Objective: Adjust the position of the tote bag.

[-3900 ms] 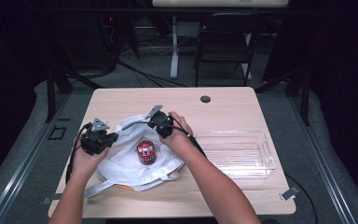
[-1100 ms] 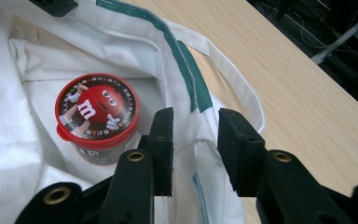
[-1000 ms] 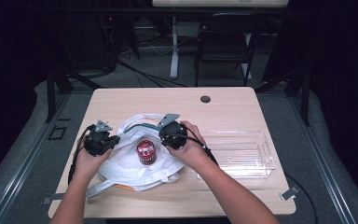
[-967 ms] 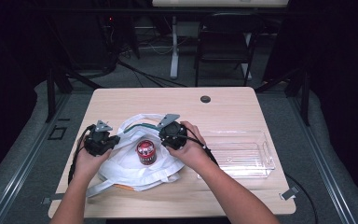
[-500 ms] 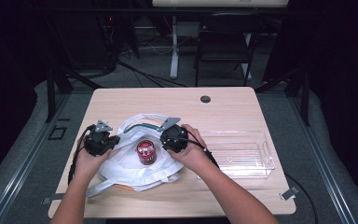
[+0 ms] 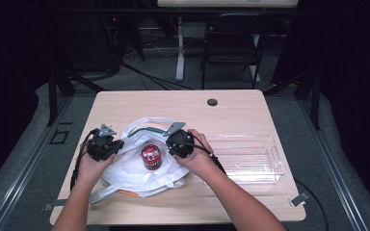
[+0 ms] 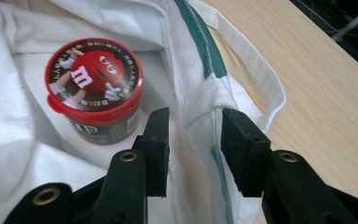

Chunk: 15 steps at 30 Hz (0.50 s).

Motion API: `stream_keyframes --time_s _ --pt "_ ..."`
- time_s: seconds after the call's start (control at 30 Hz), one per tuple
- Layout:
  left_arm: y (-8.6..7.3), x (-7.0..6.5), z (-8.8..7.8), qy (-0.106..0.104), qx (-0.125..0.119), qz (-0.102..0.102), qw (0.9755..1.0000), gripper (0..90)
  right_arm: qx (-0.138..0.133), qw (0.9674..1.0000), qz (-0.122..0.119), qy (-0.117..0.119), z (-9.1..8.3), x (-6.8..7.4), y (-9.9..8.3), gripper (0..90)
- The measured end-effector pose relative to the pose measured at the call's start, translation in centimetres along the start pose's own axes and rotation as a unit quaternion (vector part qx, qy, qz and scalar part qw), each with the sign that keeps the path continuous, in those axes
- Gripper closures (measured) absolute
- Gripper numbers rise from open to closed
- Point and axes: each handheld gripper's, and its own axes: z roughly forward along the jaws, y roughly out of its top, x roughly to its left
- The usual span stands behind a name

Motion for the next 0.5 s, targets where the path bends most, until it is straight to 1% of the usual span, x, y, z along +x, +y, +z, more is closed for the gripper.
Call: stream_keyframes --time_s 0.1,0.13,0.27,0.37,0.43,0.5 --pt "0.02 0.03 0.03 0.000 0.002 0.001 1.0000 84.2 0.007 1.0000 -0.001 -0.004 0.09 -0.22 -0.06 64.9" --pt "0.01 0.02 0.05 0.000 0.002 0.001 1.0000 84.2 0.006 1.0000 0.004 -0.005 0.20 -0.28 -0.13 66.8" --pt "0.00 0.03 0.16 0.003 0.002 0.002 1.0000 84.3 0.013 0.9999 0.006 -0.007 0.38 -0.50 -0.27 77.9" --pt "-0.01 -0.01 0.25 0.005 0.003 0.004 1.0000 84.3 0.016 0.9998 0.006 -0.006 0.49 -0.64 -0.32 81.6" --pt "0.00 0.04 0.26 0.003 0.006 0.005 1.0000 84.3 0.016 0.9998 0.003 -0.009 0.65 -0.64 -0.32 84.7" --pt "-0.05 0.05 0.35 0.006 0.005 0.006 1.0000 84.3 0.019 0.9997 0.002 -0.013 0.81 -0.74 -0.32 86.1"
